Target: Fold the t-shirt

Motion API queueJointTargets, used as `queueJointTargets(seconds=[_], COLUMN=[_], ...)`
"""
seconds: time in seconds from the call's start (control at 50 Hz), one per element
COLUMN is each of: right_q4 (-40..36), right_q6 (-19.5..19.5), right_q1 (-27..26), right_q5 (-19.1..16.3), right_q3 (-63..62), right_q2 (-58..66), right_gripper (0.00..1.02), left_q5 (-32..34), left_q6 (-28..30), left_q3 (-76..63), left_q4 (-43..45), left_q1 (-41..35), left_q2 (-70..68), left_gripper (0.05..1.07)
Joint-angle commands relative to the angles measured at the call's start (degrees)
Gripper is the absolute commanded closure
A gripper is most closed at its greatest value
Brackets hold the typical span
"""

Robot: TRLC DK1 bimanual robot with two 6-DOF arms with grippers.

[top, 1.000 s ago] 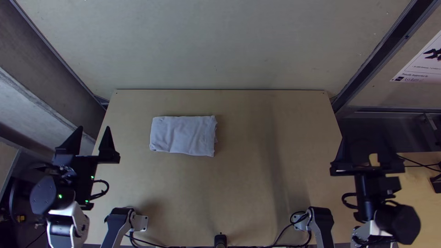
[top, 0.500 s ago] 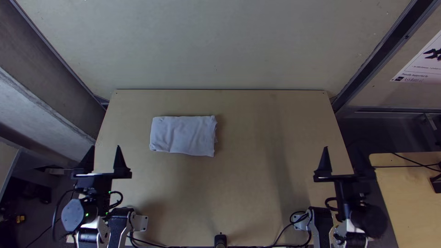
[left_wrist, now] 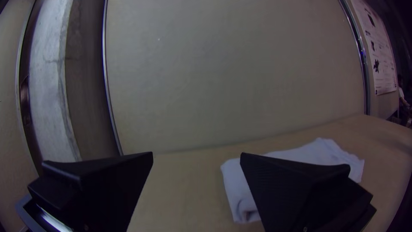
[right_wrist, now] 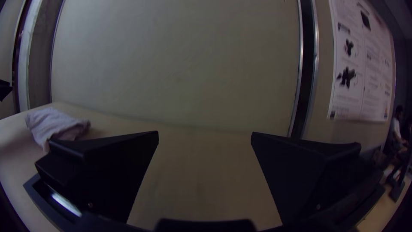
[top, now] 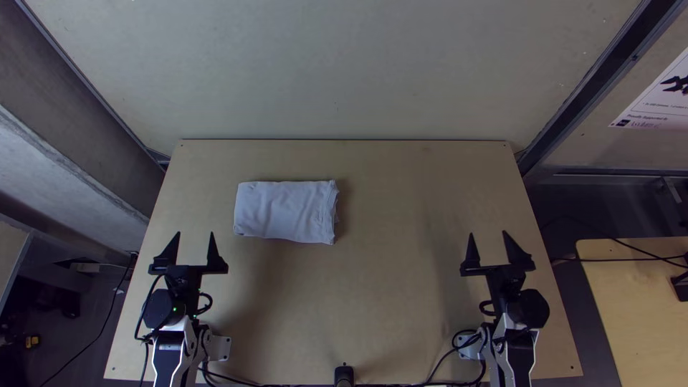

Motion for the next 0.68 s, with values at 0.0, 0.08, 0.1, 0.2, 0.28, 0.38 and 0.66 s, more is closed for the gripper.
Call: queueJointTargets(seconds=[0.0, 0.08, 0.1, 0.2, 0.28, 0.38, 0.66], right_q4=[-1.38, -1.91, -1.91, -1.91, -2.0, -2.0, -2.0], right_q6=[1.77, 2.47, 2.47, 2.47, 2.47, 2.47, 2.47], right_q1=[-0.95, -1.13, -1.13, -0.78, -0.78, -0.78, -0.78], right_q5=[1.2, 3.39, 3.48, 3.39, 3.39, 3.39, 3.39], right_q3=[-0.62, -0.53, -0.53, -0.53, -0.53, -0.53, -0.53], right_q2=[-0.14, -0.14, -0.14, -0.14, -0.14, -0.14, -0.23], right_gripper=[0.03, 0.03, 0.03, 0.03, 0.03, 0.03, 0.03], left_q5=[1.5, 2.47, 2.47, 2.64, 2.82, 3.0, 3.17], left_q6=[1.87, 1.69, 1.69, 1.69, 1.69, 1.69, 1.69], left_q3=[-2.44, -2.35, -2.35, -2.35, -2.35, -2.35, -2.35], left_q4=[-2.85, -2.85, -2.94, -3.11, -3.2, -3.2, -3.29], left_q1=[0.35, 0.17, 0.17, 0.17, 0.17, 0.17, 0.17], left_q2=[0.17, -0.71, -0.71, -0.62, -0.62, -0.62, -0.62], left_gripper=[0.1, 0.1, 0.1, 0.1, 0.1, 0.1, 0.1])
